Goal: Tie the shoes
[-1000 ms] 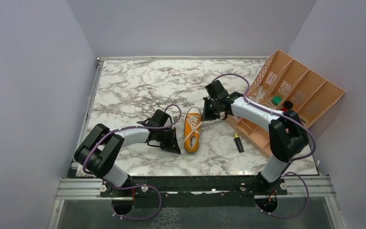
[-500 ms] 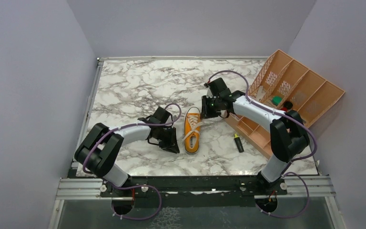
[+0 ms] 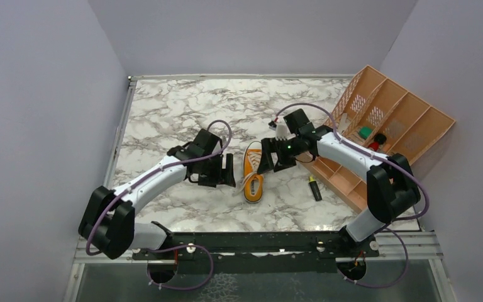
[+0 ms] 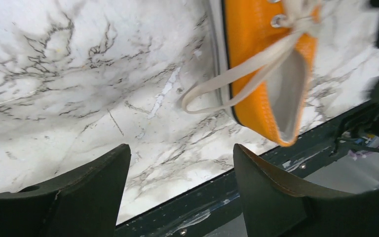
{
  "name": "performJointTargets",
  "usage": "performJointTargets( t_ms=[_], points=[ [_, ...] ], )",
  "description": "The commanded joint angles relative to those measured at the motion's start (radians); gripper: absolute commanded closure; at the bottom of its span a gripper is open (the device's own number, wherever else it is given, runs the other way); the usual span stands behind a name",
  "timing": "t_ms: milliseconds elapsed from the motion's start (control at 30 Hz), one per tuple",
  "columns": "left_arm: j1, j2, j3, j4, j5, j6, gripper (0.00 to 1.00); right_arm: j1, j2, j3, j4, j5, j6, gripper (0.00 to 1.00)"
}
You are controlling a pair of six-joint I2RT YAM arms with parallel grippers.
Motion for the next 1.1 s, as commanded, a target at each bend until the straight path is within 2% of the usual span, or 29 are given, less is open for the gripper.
performJointTargets(
  t_ms=[0,100,233,367,467,533,633,733,867,967,1067],
  points=[
    [0.009,-0.130,0.078,-0.048,-0.073,0.011,0.22,0.006,0.005,-0.096,0.093,-0.147,0.139,0.08],
    [0.009,-0.175,0.108,-0.047,-0.053,-0.008,0.22,0.006,0.014,-0.139,0.173,-0.159,0.219,0.05],
    [0.009,-0.205,0.123,-0.047,-0.024,-0.026,0.22,0.005,0.048,-0.177,0.269,-0.139,0.297,0.06],
    [0.009,-0.231,0.120,-0.048,-0.012,-0.038,0.22,0.014,0.116,-0.217,0.417,-0.144,0.415,0.24],
    [0.009,-0.240,0.124,-0.048,-0.003,-0.035,0.22,0.048,0.155,-0.192,0.454,-0.065,0.434,0.30],
    [0.009,-0.249,0.125,-0.048,0.007,-0.041,0.22,0.053,0.180,-0.187,0.523,-0.057,0.478,0.41],
    [0.009,-0.276,0.117,-0.049,0.009,-0.063,0.22,0.060,0.226,-0.169,0.644,-0.042,0.556,0.48],
    [0.010,-0.296,0.124,-0.054,0.002,-0.070,0.21,0.079,0.309,-0.076,0.678,-0.009,0.574,0.53],
    [0.009,-0.296,0.149,-0.066,-0.001,-0.082,0.21,0.080,0.439,0.067,0.733,0.054,0.598,0.55],
    [0.009,-0.283,0.171,-0.072,0.009,-0.090,0.21,0.067,0.551,0.260,0.660,0.137,0.552,0.53],
    [0.009,-0.282,0.206,-0.090,-0.004,-0.090,0.21,0.041,0.679,0.444,0.665,0.094,0.509,0.48]
  ],
)
